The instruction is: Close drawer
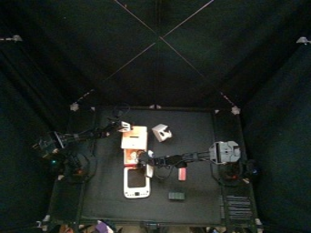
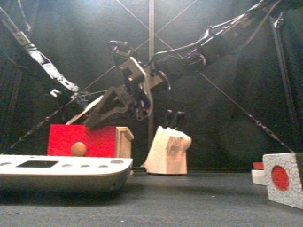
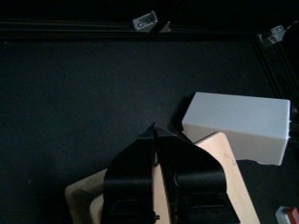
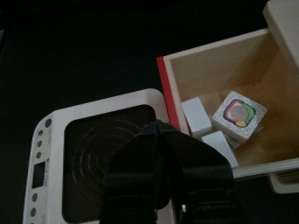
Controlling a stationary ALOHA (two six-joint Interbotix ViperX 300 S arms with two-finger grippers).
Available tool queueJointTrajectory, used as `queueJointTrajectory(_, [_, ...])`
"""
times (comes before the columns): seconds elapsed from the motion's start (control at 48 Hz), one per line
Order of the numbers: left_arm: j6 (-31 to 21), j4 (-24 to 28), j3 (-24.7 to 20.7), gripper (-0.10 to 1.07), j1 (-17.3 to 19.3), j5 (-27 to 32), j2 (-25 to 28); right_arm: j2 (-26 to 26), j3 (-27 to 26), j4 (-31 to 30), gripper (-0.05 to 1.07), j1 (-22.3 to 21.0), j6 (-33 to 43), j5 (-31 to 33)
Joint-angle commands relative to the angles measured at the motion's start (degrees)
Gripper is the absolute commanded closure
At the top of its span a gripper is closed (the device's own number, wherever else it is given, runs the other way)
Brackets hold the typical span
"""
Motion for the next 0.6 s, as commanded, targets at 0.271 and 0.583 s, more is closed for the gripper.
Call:
queueJointTrajectory(0.271, [0.1, 0.1, -0.6, 0.58, -0.3, 0.3, -0.4, 0.0, -3.3, 0.1, 0.59, -5.0, 0.0, 0.4])
queueJointTrajectory(0.583, [0.1, 0.1, -0.4, 0.58, -0.2, 0.3, -0.5, 0.4, -4.8, -0.1, 0.59, -7.7, -0.1, 1.7])
